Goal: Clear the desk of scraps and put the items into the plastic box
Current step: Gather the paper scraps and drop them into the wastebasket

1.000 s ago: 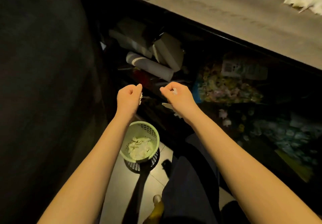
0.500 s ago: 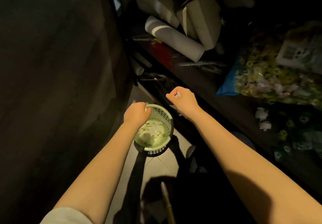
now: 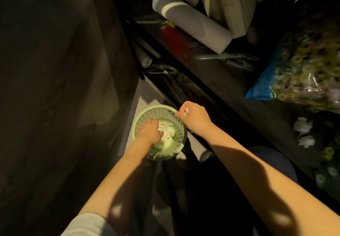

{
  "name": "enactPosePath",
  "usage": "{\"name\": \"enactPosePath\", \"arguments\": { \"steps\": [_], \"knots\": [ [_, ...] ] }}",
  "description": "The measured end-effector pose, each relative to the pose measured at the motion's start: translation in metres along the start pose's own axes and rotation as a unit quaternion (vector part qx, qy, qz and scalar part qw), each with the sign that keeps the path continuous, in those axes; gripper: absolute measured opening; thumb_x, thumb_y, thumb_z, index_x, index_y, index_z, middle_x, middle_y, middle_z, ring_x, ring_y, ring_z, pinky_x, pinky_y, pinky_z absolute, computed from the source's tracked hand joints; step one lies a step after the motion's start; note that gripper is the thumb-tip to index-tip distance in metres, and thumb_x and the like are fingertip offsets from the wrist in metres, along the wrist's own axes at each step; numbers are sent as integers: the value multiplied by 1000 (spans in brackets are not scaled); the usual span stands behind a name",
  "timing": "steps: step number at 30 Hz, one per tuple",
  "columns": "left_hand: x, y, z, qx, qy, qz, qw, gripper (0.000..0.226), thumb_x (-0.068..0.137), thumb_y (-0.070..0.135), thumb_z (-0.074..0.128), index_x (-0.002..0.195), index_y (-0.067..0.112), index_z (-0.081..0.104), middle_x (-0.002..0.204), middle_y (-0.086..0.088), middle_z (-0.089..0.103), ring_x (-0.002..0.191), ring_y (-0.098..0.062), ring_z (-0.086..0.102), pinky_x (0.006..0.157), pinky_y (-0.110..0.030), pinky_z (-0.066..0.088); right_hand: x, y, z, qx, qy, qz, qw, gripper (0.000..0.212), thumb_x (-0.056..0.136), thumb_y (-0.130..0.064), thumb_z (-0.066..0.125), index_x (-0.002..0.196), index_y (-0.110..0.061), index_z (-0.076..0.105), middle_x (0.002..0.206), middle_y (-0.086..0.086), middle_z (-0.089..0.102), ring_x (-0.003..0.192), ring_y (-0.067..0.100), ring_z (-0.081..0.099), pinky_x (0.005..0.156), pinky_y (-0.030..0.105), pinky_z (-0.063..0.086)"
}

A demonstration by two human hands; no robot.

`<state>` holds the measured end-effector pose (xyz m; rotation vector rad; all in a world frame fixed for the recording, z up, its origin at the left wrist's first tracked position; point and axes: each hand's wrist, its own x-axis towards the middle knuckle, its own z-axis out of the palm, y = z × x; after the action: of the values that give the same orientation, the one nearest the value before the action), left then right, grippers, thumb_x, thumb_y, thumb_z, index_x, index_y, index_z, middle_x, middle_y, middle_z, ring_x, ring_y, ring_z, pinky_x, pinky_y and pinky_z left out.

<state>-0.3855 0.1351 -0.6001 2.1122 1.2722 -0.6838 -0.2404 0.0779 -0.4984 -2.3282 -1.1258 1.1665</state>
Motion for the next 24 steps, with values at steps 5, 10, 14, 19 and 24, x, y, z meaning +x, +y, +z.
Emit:
{"name": "enactPosePath", "arguments": {
  "steps": [5,10,14,19,24],
  "knots": [
    [2,-18,-13,-11,-24,-9,1000,49,92,35,50,133,9,42,140,-16,42,129,-34,39,105,-44,36,14,10,19,-10,-31,3,999,19,89,-18,59,103,-6,56,103,11,65,98,27,60,81,33,45],
    [-11,-30,-47,15,-24,-19,999,43,92,35,48,129,12,47,133,-13,50,123,-32,46,100,-44,42,28,10,47,-100,-63,-45,992,32,87,-6,59,116,-9,49,120,12,59,112,30,56,88,33,43],
    [-27,-32,-64,30,22,-22,999,42,92,34,49,129,13,47,134,-11,49,122,-32,46,96,-43,41,39,6,74,-172,-101,-92,976,51,86,-1,56,133,-9,39,129,13,53,118,31,53,98,38,42],
    [-38,-32,-64,18,10,-19,1000,44,91,35,50,129,14,46,133,-10,50,122,-31,45,97,-44,41,43,6,86,-198,-126,-108,966,76,82,-4,64,146,-14,24,144,14,38,127,33,46,105,44,41],
    [-45,-35,-67,32,4,-29,999,45,91,35,52,129,13,45,132,-11,51,121,-31,47,95,-44,42,41,10,71,-207,-117,-104,966,74,85,-19,67,146,-13,27,144,13,43,130,31,43,107,40,38]
  ]
}}
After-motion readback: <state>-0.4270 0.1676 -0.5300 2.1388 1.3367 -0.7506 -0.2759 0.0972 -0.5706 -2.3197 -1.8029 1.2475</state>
